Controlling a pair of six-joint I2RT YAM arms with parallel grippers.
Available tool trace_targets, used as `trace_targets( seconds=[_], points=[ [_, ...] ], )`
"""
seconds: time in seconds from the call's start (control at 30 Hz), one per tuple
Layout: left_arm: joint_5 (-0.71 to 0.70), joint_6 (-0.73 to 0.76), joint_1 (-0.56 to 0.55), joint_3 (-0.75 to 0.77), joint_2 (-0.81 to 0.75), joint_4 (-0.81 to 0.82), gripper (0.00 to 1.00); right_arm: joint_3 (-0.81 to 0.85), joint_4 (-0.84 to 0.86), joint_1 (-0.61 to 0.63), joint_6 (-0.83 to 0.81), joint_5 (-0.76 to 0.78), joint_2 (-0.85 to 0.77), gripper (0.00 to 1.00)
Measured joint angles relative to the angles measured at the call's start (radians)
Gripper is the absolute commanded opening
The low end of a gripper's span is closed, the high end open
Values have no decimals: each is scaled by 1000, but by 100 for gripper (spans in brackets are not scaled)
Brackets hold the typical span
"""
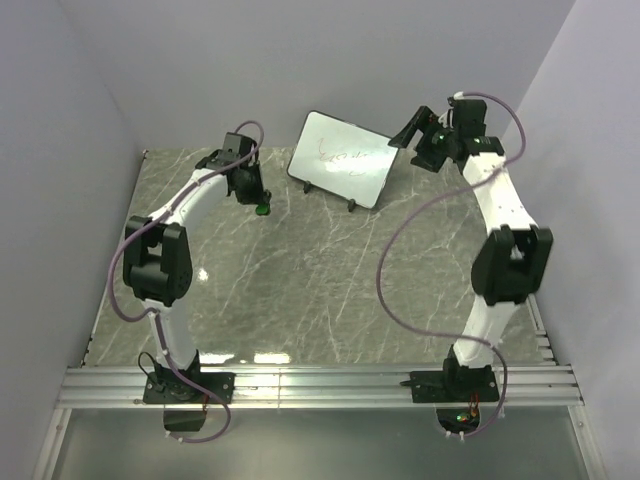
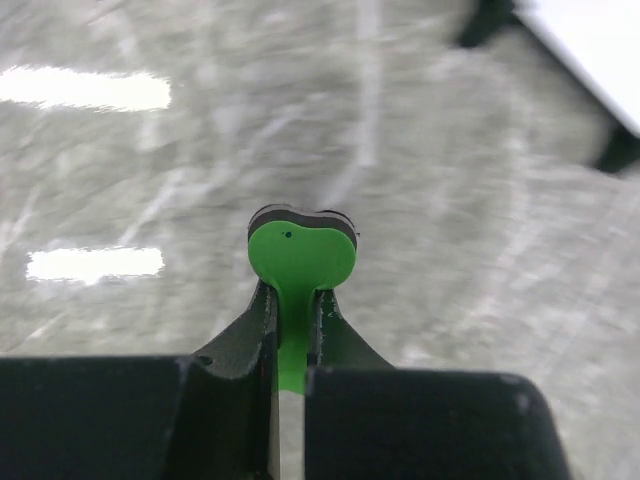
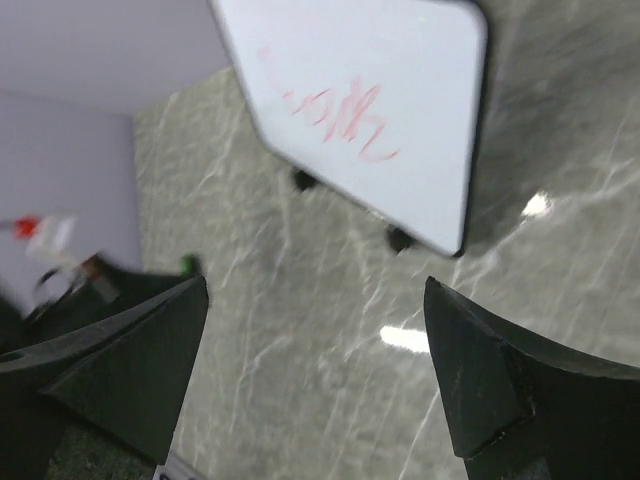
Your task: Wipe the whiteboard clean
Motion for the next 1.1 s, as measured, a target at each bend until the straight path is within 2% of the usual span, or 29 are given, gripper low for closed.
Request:
trace_targets(
  seconds=[0.27, 0.37, 0.6, 0.7, 0.9, 1.1],
  points=[
    [76, 15, -52, 5, -99, -14, 0, 436, -45, -43, -7, -13, 468, 93],
    [75, 15, -55, 3, -122, -36, 0, 514, -16, -49, 10, -35, 547, 93],
    [44, -8, -58, 6, -129, -82, 0, 448, 84, -62, 67, -111, 559, 89],
    [32, -26, -63, 24, -129, -121, 0, 371, 149, -58, 63, -152, 553, 86],
    [30, -64, -77, 82, -109, -164, 0, 281, 205, -13, 88, -205, 554, 83],
    [29, -66, -113, 132, -91, -172, 0, 277, 257, 26, 107, -235, 554, 66]
  ],
)
